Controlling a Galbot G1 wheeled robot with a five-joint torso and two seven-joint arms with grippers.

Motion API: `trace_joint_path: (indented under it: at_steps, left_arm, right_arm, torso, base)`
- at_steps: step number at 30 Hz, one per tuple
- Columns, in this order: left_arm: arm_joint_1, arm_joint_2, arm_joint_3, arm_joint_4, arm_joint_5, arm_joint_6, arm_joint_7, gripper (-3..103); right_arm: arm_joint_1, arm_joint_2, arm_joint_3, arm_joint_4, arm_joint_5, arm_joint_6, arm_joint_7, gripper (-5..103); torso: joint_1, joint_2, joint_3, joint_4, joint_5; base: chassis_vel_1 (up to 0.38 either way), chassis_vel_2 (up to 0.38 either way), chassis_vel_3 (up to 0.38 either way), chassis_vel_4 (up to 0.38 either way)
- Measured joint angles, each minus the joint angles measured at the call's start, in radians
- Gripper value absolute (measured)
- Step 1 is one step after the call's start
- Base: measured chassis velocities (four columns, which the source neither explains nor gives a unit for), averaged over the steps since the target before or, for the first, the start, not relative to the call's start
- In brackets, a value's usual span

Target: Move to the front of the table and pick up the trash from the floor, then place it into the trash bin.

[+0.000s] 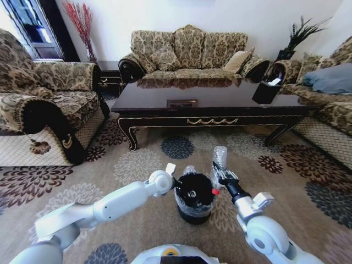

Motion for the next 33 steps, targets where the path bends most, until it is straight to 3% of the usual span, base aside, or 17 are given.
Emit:
trace_joint_path:
  at_steps: [14,18,21,22,24,25,28,30,32,33]
  left_arm:
    - [-0.012,-0.003,0.014,-0.047,-0.019,-0.027,-0.001,0]
    - [-0.012,-0.001,0.005,-0.045,-0.024,-0.027,-0.003,0]
    - [-0.013,0.003,0.002,-0.045,-0.026,-0.028,-0.003,0]
    - [-0.011,0.006,-0.002,-0.045,-0.026,-0.027,-0.003,0]
    - [-0.005,0.012,-0.007,-0.047,-0.026,-0.027,-0.004,0]
    - [-0.005,0.012,-0.007,-0.047,-0.026,-0.027,-0.004,0]
    - [0.003,0.022,-0.013,-0.052,-0.025,-0.027,-0.006,0]
    - [0.003,0.024,-0.013,-0.053,-0.026,-0.026,-0.006,0]
    - [0.004,0.032,-0.018,-0.055,-0.027,-0.024,-0.006,0]
    - [0.004,0.032,-0.018,-0.055,-0.027,-0.024,-0.006,0]
  right_arm:
    - [-0.049,0.011,-0.018,-0.016,-0.059,0.023,-0.062,25]
    - [-0.064,0.007,-0.015,-0.024,-0.076,0.036,-0.071,42]
    - [-0.069,0.009,-0.015,-0.025,-0.085,0.039,-0.075,42]
    - [-0.070,0.012,-0.015,-0.026,-0.087,0.040,-0.077,53]
    - [-0.067,0.014,-0.019,-0.029,-0.087,0.040,-0.078,64]
    - [-0.067,0.014,-0.019,-0.029,-0.087,0.040,-0.078,64]
    - [-0.061,0.013,-0.019,-0.034,-0.084,0.040,-0.081,80]
    - [-0.060,0.013,-0.019,-0.035,-0.083,0.040,-0.082,80]
    - [-0.059,0.015,-0.019,-0.041,-0.083,0.040,-0.084,90]
    - [-0.059,0.015,-0.019,-0.041,-0.083,0.040,-0.084,90]
  torso:
    - [0.000,0.000,0.000,-0.0001,-0.0001]
    - [0.000,0.000,0.000,0.0000,-0.0002]
    - [0.000,0.000,0.000,0.0000,-0.0002]
    - [0.000,0.000,0.000,0.0000,-0.0002]
    - [0.000,0.000,0.000,0.0000,-0.0002]
    - [0.000,0.000,0.000,0.0000,-0.0002]
    - [0.000,0.000,0.000,0.0001,-0.0002]
    - [0.000,0.000,0.000,0.0001,-0.0002]
    - [0.000,0.000,0.000,0.0000,-0.0003]
    - [0.000,0.000,0.000,0.0000,-0.0003]
  base:
    - [0.000,0.000,0.000,0.000]
    - [0.000,0.000,0.000,0.000]
    - [0.000,0.000,0.000,0.000]
    - [0.000,0.000,0.000,0.000]
    - [0.000,0.000,0.000,0.000]
    - [0.000,0.000,0.000,0.000]
    - [0.000,0.000,0.000,0.000]
    - [0.000,0.000,0.000,0.000]
    - [0.000,0.000,0.000,0.000]
    - [0.000,0.000,0.000,0.000]
